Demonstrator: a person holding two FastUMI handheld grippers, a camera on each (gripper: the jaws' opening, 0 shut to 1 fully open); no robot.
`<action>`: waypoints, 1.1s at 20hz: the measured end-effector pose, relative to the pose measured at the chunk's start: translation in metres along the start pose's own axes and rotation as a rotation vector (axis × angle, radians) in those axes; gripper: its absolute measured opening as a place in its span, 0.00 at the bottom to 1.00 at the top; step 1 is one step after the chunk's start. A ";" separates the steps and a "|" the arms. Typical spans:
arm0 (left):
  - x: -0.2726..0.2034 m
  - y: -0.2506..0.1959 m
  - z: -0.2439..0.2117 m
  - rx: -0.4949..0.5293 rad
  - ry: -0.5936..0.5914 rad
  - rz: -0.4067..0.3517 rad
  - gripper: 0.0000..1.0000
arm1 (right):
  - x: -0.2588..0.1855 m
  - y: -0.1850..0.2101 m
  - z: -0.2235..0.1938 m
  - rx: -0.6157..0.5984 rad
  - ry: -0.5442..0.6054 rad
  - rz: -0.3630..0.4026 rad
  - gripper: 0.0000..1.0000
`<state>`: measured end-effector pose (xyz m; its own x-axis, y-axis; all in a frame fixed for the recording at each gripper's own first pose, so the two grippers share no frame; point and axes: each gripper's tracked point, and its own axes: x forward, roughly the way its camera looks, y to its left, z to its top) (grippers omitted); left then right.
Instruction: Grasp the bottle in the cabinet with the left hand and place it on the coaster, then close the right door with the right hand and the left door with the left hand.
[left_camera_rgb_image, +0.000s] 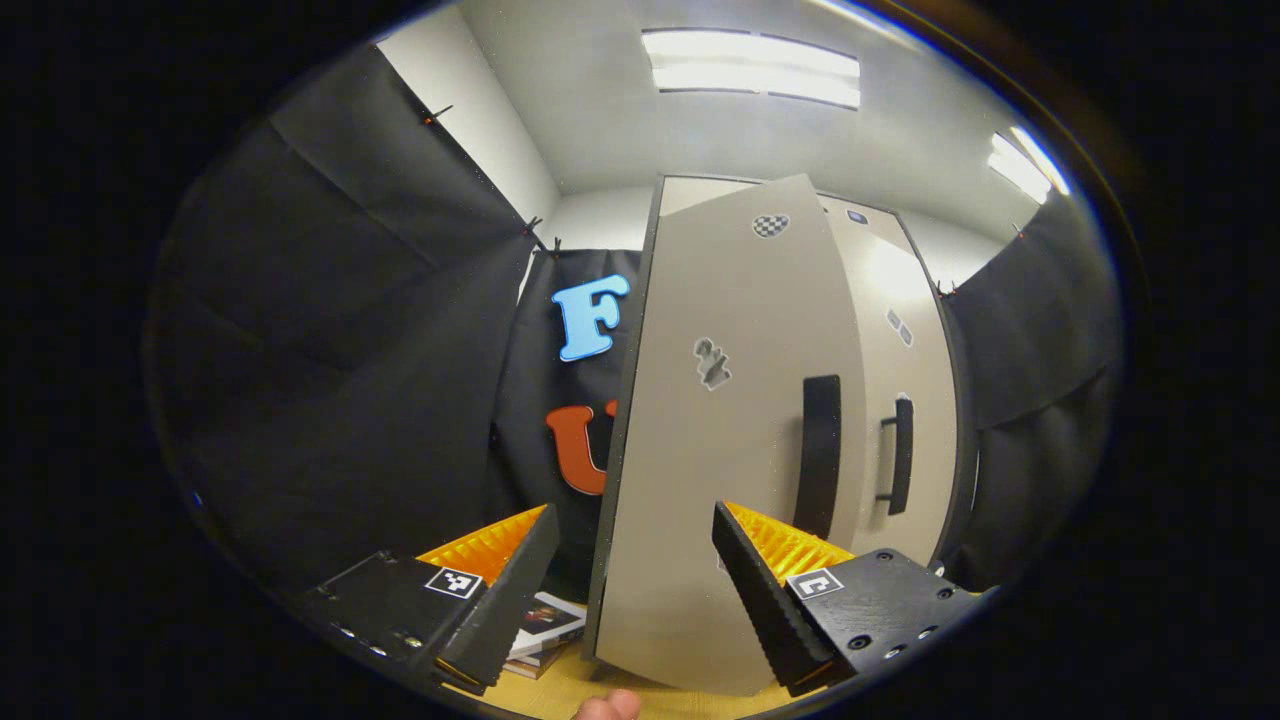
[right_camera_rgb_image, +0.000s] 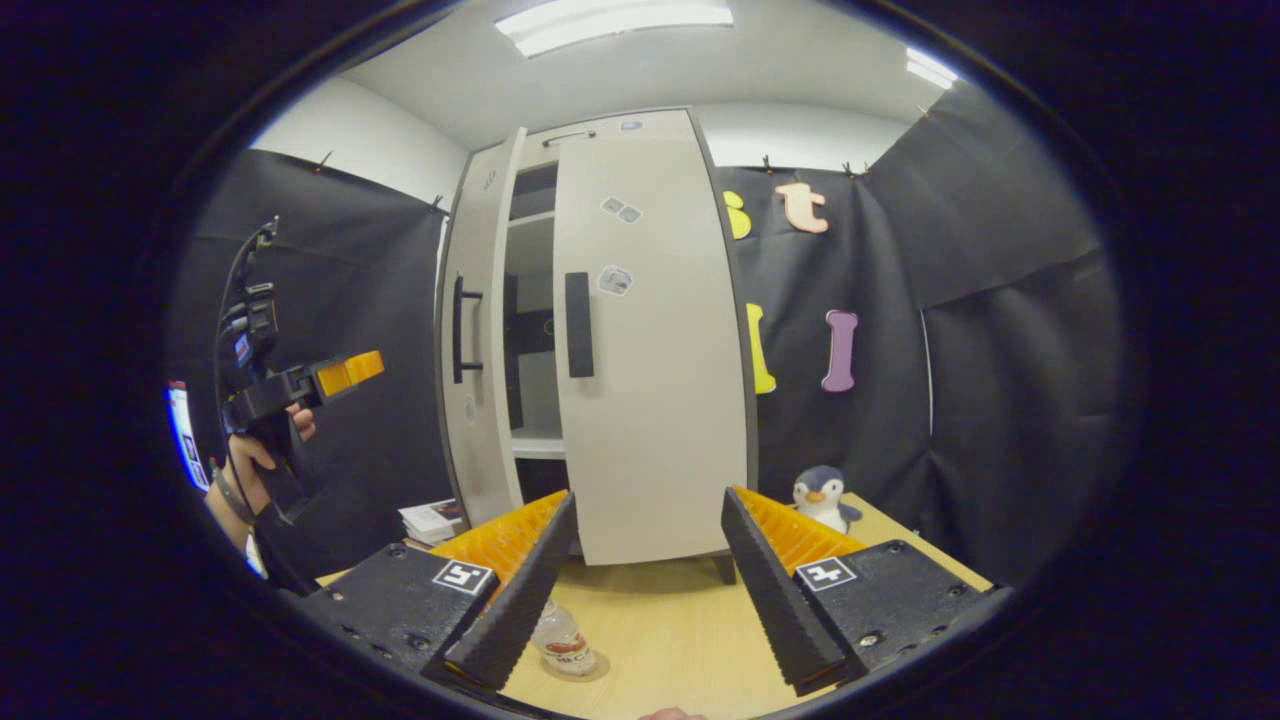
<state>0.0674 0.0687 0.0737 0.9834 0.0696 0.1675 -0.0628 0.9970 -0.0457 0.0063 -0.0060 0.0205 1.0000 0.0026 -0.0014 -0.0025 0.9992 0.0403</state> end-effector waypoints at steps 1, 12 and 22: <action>-0.013 -0.005 -0.011 -0.009 0.025 -0.009 0.99 | 0.002 0.002 -0.003 0.001 0.005 0.004 0.95; -0.089 -0.041 -0.083 0.023 0.098 0.005 0.95 | 0.020 0.000 -0.014 -0.027 -0.001 -0.010 0.95; -0.084 -0.058 -0.092 0.057 0.111 -0.036 0.95 | 0.028 0.002 -0.016 -0.038 0.020 0.013 0.95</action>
<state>0.0043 0.0019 -0.0280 0.9978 0.0329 0.0575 -0.0338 0.9993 0.0145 0.0345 -0.0029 0.0050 0.9997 0.0160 -0.0209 -0.0159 0.9999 0.0024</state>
